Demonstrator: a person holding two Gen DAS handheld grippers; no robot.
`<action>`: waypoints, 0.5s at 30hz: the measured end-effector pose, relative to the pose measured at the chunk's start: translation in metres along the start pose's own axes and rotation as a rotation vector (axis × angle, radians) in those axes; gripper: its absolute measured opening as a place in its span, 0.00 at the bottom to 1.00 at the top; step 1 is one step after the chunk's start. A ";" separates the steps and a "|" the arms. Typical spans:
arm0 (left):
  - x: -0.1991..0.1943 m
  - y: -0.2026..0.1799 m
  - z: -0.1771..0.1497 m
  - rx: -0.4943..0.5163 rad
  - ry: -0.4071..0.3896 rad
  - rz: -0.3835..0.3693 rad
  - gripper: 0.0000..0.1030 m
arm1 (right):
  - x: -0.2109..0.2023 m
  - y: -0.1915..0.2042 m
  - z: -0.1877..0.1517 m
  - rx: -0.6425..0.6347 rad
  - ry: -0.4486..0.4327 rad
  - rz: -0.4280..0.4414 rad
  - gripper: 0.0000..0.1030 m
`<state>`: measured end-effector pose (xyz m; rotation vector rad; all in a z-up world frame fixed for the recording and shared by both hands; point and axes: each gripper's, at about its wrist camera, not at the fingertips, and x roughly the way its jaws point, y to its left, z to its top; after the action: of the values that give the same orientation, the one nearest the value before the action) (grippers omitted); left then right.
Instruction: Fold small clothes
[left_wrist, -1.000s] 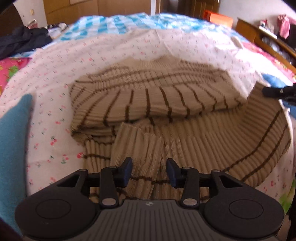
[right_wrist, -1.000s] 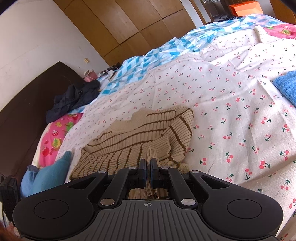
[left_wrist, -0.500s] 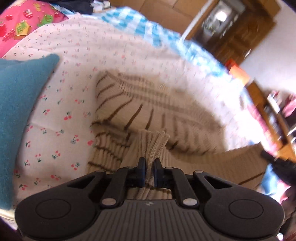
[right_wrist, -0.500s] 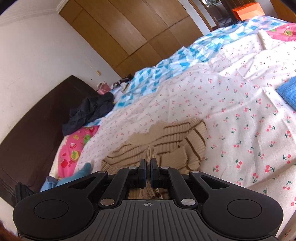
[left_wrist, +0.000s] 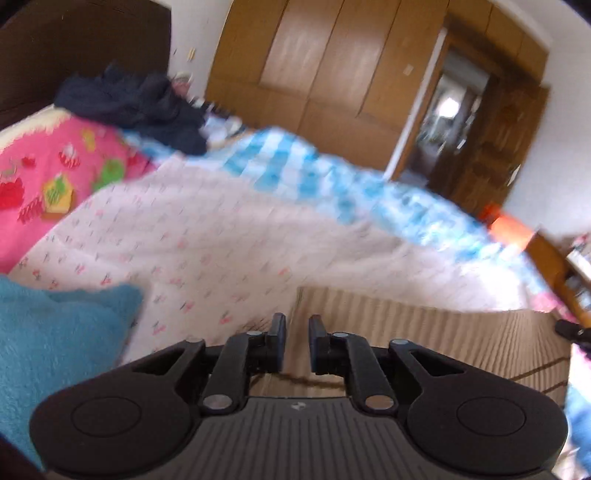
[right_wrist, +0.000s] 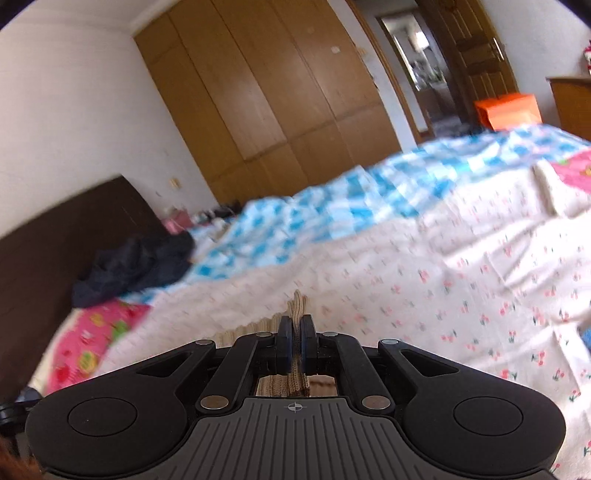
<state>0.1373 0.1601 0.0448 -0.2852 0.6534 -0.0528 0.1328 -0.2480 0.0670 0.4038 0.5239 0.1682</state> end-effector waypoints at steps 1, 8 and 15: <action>0.014 0.003 -0.007 0.004 0.049 0.035 0.20 | 0.020 -0.009 -0.007 0.025 0.069 -0.016 0.08; 0.001 0.016 -0.051 -0.043 0.103 0.035 0.37 | 0.021 -0.026 -0.047 0.039 0.128 -0.015 0.15; 0.015 0.015 -0.062 -0.073 0.148 0.009 0.47 | 0.033 -0.034 -0.071 0.048 0.248 -0.034 0.16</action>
<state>0.1108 0.1571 -0.0148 -0.3507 0.8046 -0.0423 0.1262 -0.2471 -0.0176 0.4227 0.7794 0.1746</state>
